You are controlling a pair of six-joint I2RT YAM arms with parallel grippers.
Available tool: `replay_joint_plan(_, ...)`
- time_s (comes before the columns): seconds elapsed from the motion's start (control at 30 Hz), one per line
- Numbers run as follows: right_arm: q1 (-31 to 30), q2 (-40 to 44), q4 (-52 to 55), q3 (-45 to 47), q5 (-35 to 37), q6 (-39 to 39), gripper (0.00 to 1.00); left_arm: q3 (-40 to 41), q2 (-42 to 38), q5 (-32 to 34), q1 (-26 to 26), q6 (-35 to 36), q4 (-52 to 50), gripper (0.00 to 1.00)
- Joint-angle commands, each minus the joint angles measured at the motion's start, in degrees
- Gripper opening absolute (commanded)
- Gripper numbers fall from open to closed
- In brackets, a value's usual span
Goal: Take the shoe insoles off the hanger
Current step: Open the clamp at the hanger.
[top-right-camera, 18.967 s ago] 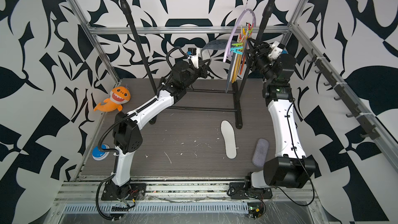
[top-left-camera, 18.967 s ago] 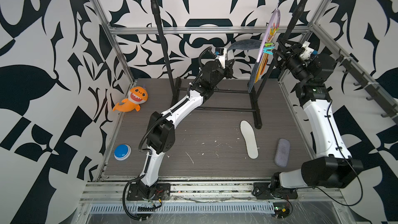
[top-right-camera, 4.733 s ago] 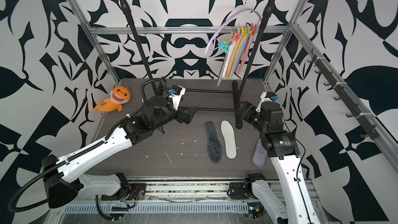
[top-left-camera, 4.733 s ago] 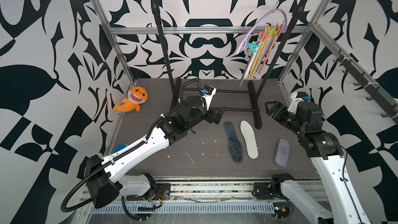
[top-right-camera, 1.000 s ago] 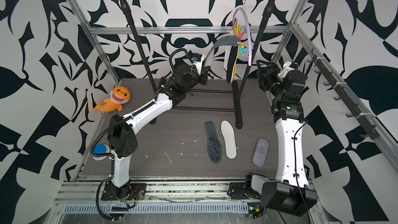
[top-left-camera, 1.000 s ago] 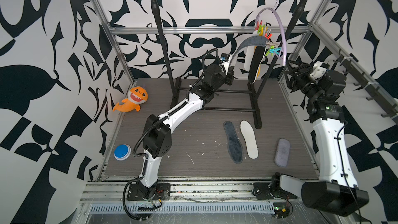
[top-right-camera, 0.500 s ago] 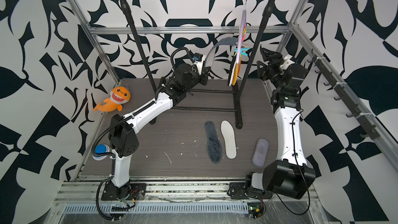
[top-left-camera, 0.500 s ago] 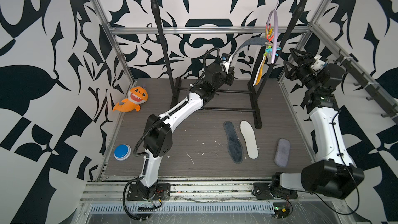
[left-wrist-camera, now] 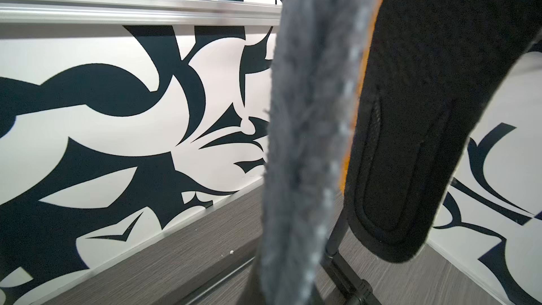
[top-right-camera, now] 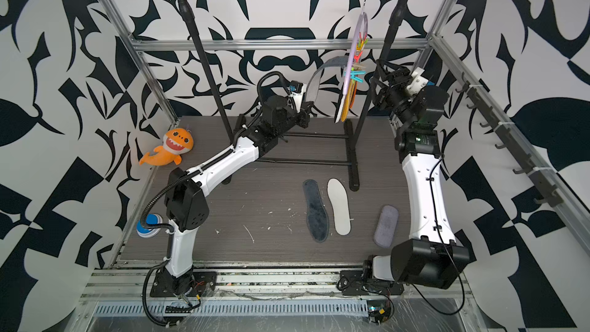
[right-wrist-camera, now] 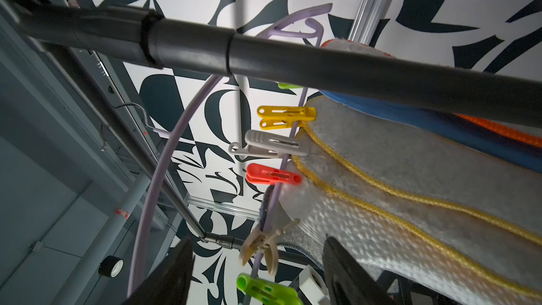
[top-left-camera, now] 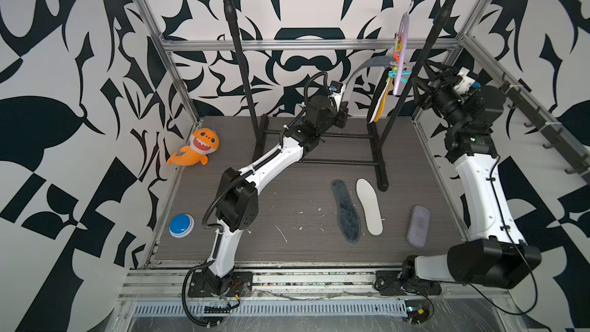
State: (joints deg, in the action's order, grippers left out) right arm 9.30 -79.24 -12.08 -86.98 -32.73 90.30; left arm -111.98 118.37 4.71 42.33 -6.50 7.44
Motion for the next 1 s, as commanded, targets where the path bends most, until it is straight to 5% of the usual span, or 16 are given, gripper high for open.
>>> replay_joint_plan(0.0,-0.9,-0.1,-2.9,-3.0,0.9,0.0,0.73,-2.6,0.5,-0.6,-0.3,-0.5,0.0,0.0)
replay_joint_plan(0.97,-3.4,-4.4,-5.4,-7.1,1.0,2.6,0.5,-5.5,1.9,-0.9,-0.3,-0.8,-1.7,0.0)
